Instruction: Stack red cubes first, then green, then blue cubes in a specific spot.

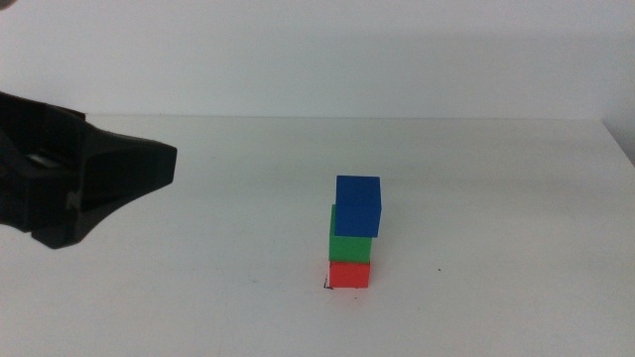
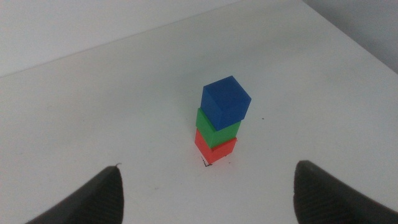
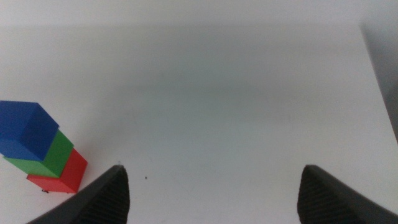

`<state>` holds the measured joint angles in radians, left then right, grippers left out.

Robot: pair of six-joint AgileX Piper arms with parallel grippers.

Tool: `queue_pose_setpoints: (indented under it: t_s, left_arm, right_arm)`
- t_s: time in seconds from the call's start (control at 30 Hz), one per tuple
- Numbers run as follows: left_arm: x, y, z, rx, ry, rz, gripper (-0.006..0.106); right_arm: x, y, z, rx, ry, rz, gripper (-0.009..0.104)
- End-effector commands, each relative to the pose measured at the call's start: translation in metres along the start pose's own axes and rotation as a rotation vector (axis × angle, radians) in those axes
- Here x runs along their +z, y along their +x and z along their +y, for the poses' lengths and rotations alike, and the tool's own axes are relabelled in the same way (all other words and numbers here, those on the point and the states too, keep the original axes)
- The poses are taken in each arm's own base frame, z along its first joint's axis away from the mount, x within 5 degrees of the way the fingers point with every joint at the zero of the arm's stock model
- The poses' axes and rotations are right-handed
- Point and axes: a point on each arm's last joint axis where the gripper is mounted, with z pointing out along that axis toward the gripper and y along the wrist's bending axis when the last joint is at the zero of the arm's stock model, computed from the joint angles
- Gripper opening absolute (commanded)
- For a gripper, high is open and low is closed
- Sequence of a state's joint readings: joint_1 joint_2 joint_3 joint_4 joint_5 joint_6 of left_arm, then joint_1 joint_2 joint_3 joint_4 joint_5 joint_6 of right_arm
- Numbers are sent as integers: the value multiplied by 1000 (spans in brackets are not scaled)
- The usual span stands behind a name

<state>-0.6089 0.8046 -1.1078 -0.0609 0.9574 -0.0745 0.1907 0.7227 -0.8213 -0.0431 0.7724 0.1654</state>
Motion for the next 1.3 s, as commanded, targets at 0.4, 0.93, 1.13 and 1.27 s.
queue_pose_setpoints:
  t_s: [0.4,0.93,1.13,1.27]
  left_arm:
    - [-1,-3,0,-1,1,-37,94]
    - [26,112,51,4,-345,-354,94]
    - [32,189,58,-137,-473,-381,94]
    - [38,215,57,-151,-495,-420,94]
  right_arm:
    - [-3,14,-6,-30,-24,-107,93]
    - [5,66,-17,-50,30,-462,93]
    - [13,142,-27,-107,109,-460,93]
    - [21,170,-29,-104,113,-479,93]
